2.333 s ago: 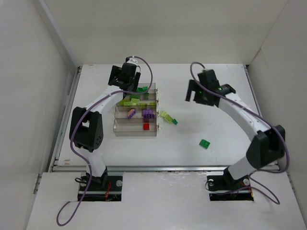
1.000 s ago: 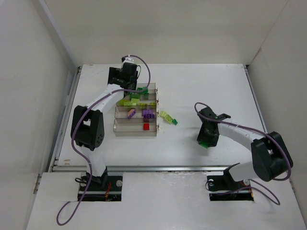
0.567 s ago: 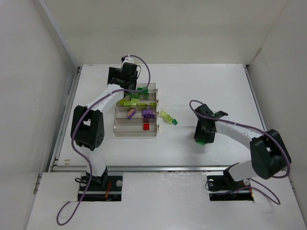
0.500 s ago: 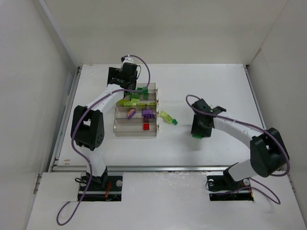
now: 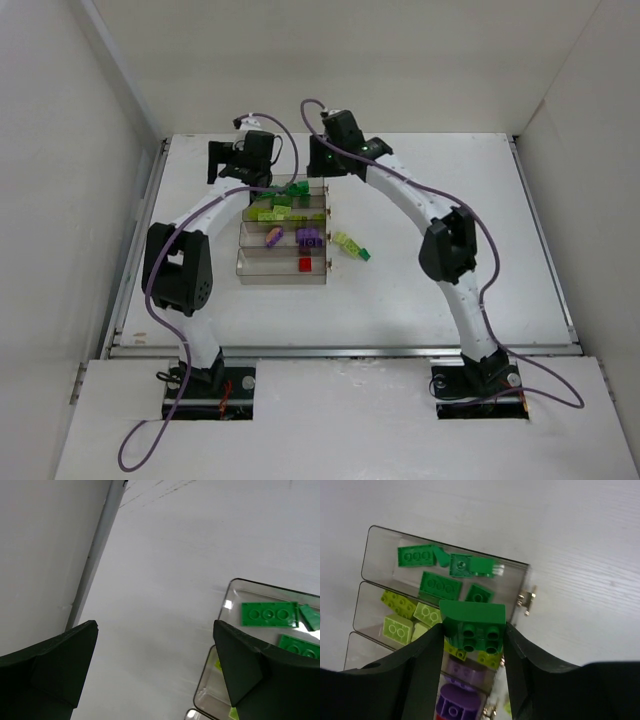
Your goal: Sort the legos into containers by color
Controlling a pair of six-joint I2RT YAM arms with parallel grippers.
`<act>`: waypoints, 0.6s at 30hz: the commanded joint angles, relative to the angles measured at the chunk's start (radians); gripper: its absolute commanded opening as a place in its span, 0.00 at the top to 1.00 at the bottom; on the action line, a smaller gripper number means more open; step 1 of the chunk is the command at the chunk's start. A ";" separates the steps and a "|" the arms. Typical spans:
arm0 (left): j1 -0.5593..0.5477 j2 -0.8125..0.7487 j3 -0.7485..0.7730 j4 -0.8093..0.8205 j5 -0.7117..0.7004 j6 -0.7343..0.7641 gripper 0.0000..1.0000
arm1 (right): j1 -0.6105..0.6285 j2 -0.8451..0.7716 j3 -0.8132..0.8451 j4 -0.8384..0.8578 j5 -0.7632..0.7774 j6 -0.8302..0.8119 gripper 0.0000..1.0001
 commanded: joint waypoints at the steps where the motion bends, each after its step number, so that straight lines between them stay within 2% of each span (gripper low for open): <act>1: 0.031 -0.086 -0.028 0.030 -0.026 -0.026 0.00 | 0.012 0.076 0.116 0.037 -0.153 -0.041 0.98; 5: 0.042 -0.095 -0.029 0.030 -0.016 -0.027 0.00 | 0.012 0.076 0.035 0.217 -0.214 -0.041 0.93; 8: 0.042 -0.095 -0.029 0.030 -0.007 -0.027 0.00 | 0.012 0.076 0.024 0.258 -0.226 -0.041 0.92; 11: 0.042 -0.086 -0.029 0.030 0.014 -0.027 0.00 | 0.012 0.089 0.015 0.271 -0.201 -0.041 0.84; 12: 0.042 -0.086 -0.029 0.030 0.023 -0.027 0.00 | 0.012 0.089 0.015 0.271 -0.201 -0.041 0.68; 15: 0.042 -0.086 -0.029 0.030 0.023 -0.027 0.00 | 0.012 0.100 0.015 0.258 -0.230 -0.041 0.44; 16: 0.042 -0.077 -0.029 0.030 0.023 -0.027 0.00 | 0.012 0.100 0.015 0.258 -0.240 -0.050 0.27; 18: 0.042 -0.077 -0.029 0.030 0.023 -0.027 0.00 | 0.012 0.100 0.015 0.220 -0.249 -0.050 0.16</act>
